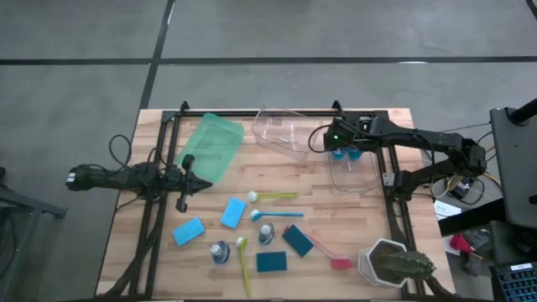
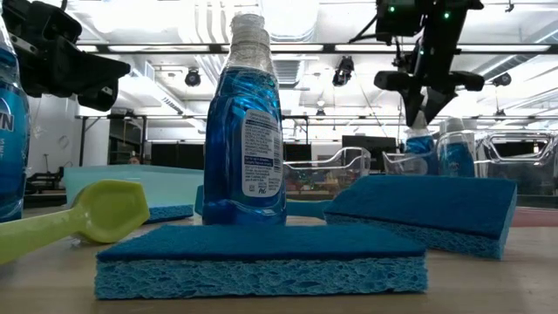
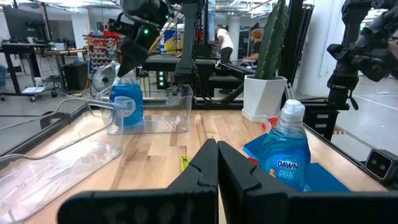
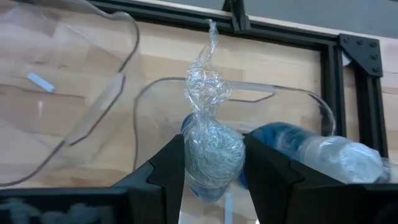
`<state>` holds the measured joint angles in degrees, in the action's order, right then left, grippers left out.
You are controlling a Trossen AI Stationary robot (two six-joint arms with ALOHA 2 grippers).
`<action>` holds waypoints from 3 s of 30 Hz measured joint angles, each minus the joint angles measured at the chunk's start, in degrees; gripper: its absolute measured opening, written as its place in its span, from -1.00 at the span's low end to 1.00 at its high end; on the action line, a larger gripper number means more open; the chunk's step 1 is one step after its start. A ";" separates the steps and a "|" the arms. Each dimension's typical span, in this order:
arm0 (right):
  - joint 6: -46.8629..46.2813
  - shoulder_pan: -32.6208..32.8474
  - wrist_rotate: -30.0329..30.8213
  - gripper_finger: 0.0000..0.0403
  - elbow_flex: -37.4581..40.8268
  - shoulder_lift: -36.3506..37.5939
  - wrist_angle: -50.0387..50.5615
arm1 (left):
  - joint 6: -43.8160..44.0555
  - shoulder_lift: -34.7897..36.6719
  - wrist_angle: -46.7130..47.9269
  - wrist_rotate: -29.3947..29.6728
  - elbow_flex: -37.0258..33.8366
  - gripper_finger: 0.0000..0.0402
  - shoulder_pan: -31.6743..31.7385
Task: Pick & Place Kitchen Sink Supplies
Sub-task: Put the blue dishwashing liquid bottle into the right transparent bin
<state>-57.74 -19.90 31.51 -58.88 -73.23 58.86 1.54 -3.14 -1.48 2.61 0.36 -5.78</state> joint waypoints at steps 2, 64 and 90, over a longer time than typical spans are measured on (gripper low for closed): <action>0.89 -0.04 0.00 -0.32 0.77 0.00 -1.00 | 0.01 0.00 0.00 0.00 0.00 -1.00 0.02; 7.40 0.00 -1.61 0.04 -1.62 0.04 -4.25 | 0.00 0.00 0.00 0.00 0.00 -1.00 0.00; 19.01 10.30 -3.49 0.04 -11.26 0.04 -11.22 | 0.01 -0.01 0.00 0.00 0.00 -1.00 0.00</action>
<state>-38.73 -9.60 28.02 -70.14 -73.19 47.64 1.55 -3.15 -1.48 2.61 0.36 -5.78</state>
